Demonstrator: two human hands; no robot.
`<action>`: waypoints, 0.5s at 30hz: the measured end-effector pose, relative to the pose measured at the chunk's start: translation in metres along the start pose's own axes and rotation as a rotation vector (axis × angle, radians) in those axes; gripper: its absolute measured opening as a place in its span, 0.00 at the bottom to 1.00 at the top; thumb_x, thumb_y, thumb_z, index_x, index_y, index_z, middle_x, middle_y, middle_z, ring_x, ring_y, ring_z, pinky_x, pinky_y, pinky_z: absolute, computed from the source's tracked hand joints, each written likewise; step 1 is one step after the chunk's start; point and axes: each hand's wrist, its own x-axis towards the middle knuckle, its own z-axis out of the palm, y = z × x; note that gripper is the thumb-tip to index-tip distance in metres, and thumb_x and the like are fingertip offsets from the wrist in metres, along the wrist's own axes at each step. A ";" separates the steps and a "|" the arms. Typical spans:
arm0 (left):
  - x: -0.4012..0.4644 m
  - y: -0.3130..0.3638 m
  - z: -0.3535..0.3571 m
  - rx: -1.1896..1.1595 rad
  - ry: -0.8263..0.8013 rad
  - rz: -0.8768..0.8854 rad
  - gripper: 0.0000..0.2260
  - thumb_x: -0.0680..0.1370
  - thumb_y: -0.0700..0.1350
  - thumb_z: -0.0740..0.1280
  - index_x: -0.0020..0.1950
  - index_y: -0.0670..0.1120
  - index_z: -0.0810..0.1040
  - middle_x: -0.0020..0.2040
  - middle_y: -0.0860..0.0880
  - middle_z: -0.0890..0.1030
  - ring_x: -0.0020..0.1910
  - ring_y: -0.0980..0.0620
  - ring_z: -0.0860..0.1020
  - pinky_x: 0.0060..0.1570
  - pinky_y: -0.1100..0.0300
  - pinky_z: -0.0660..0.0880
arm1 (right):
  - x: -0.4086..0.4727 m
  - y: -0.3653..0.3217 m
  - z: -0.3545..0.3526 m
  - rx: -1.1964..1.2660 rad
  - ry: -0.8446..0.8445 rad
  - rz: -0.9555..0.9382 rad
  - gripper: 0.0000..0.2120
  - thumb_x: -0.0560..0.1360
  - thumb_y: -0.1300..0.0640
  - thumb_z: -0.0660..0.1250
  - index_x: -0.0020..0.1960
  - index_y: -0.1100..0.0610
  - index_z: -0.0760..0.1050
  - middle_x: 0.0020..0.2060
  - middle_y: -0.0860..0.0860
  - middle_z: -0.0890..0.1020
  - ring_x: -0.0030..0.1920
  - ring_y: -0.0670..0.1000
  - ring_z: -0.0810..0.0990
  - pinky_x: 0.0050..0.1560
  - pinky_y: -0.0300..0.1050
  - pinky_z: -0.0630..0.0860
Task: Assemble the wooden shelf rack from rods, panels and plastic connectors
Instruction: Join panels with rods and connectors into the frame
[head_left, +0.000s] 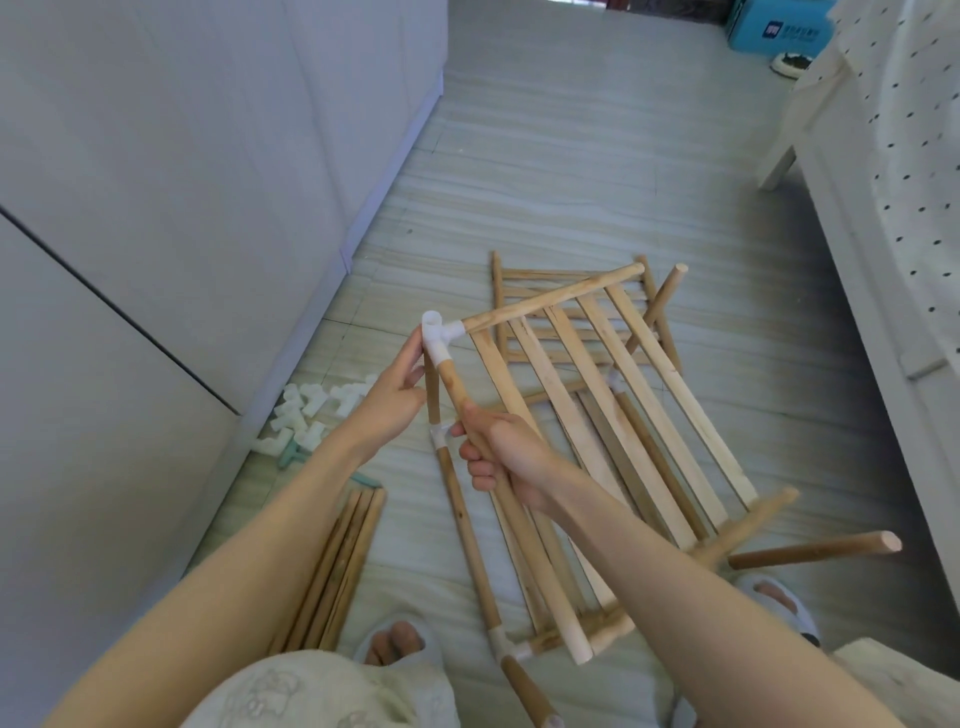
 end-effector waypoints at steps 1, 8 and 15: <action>-0.004 -0.001 0.000 0.024 -0.001 -0.008 0.39 0.74 0.26 0.50 0.72 0.65 0.53 0.70 0.63 0.60 0.68 0.66 0.60 0.64 0.67 0.58 | -0.001 -0.001 0.000 -0.008 0.009 -0.003 0.14 0.82 0.50 0.55 0.50 0.61 0.69 0.29 0.51 0.67 0.23 0.46 0.65 0.22 0.36 0.65; -0.048 -0.030 -0.012 0.141 0.137 -0.194 0.23 0.80 0.34 0.54 0.73 0.50 0.62 0.69 0.46 0.69 0.67 0.49 0.68 0.61 0.58 0.66 | -0.021 0.004 -0.012 -0.563 0.184 -0.194 0.16 0.81 0.54 0.57 0.63 0.61 0.72 0.51 0.54 0.78 0.48 0.50 0.76 0.49 0.42 0.73; -0.107 -0.105 -0.013 0.173 0.297 -0.454 0.17 0.78 0.32 0.59 0.68 0.38 0.69 0.63 0.35 0.73 0.61 0.42 0.73 0.53 0.58 0.68 | -0.026 0.024 -0.009 -1.154 0.273 -0.659 0.22 0.80 0.56 0.58 0.73 0.59 0.61 0.68 0.57 0.68 0.68 0.57 0.66 0.68 0.48 0.62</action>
